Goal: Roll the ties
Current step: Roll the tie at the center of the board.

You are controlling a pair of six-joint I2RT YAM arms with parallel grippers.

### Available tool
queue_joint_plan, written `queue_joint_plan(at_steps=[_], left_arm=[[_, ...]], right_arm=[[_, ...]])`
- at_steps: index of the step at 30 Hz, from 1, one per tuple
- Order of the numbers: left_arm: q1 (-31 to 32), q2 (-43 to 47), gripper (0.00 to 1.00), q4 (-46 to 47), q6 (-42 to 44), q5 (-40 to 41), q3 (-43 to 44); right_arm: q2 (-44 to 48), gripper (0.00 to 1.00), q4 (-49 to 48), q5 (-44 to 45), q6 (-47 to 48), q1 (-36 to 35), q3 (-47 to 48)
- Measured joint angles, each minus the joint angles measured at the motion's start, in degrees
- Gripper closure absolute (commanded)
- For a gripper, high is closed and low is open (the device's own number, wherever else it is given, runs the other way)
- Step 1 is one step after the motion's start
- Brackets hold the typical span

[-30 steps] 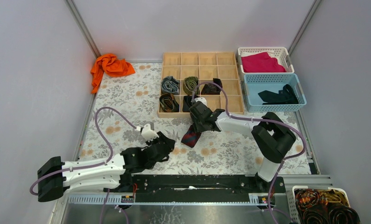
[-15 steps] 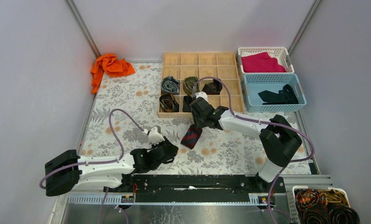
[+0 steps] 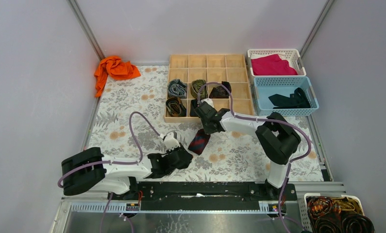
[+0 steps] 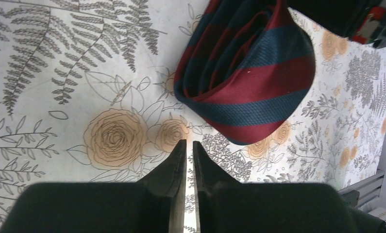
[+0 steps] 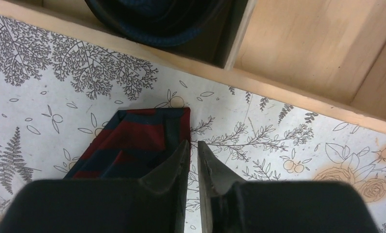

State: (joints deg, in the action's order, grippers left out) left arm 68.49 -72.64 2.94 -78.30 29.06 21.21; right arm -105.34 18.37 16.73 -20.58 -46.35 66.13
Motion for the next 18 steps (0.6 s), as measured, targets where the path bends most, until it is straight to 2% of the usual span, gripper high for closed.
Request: queue_joint_plan(at_steps=[7,18], left_arm=[[-0.90,-0.33,0.84,0.00,1.62,1.40,1.90],[-4.98,0.39,0.84,-0.92,5.03,1.86,1.95]], right_arm=[[0.28,0.83,-1.77,-3.87,-0.92,0.17,-2.25],[10.84,0.82,-6.19,-11.26,-6.27,-1.49,-15.47]])
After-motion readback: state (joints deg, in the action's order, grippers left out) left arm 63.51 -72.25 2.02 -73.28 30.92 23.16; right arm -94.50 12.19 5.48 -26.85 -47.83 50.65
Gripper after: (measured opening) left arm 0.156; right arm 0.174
